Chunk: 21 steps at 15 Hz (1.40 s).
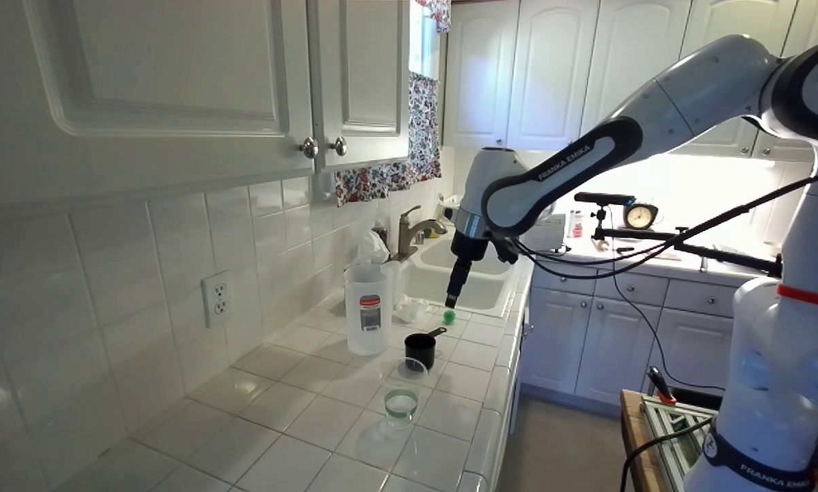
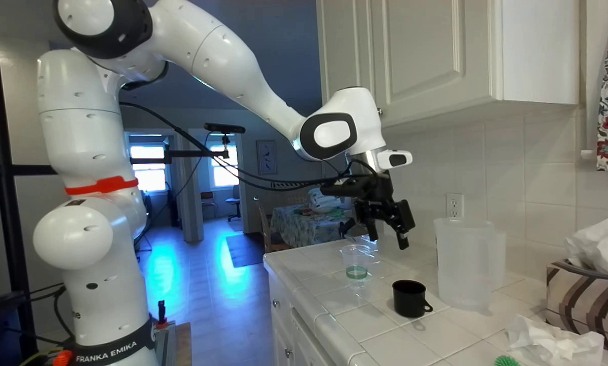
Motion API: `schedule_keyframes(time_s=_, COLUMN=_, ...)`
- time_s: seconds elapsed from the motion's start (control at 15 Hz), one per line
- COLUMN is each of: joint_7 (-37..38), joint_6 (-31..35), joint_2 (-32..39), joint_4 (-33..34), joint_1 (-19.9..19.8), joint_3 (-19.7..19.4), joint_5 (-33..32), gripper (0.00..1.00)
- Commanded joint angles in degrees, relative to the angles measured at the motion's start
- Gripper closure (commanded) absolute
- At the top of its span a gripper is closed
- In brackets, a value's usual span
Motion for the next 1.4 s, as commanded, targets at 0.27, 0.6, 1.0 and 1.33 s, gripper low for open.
schedule_keyframes(time_s=0.27, joint_7=-0.55, joint_6=1.76, joint_2=6.31, joint_4=4.32, joint_1=-0.74, joint_3=0.68, joint_5=8.13, gripper=0.00)
schedule_keyframes(time_s=0.6, joint_7=-0.48, joint_6=2.12, joint_2=8.78, joint_4=7.60, joint_1=-0.99, joint_3=1.72, joint_5=9.45, gripper=0.00)
schedule_keyframes(time_s=1.0, joint_7=0.28, joint_6=1.88, joint_2=10.33, joint_4=9.91, joint_1=-1.11, joint_3=2.60, joint_5=9.04, gripper=0.00)
schedule_keyframes(time_s=1.33, joint_7=4.60, joint_6=1.40, joint_2=11.43, joint_4=10.94, joint_1=-0.98, joint_3=2.68, joint_5=8.55, gripper=0.00)
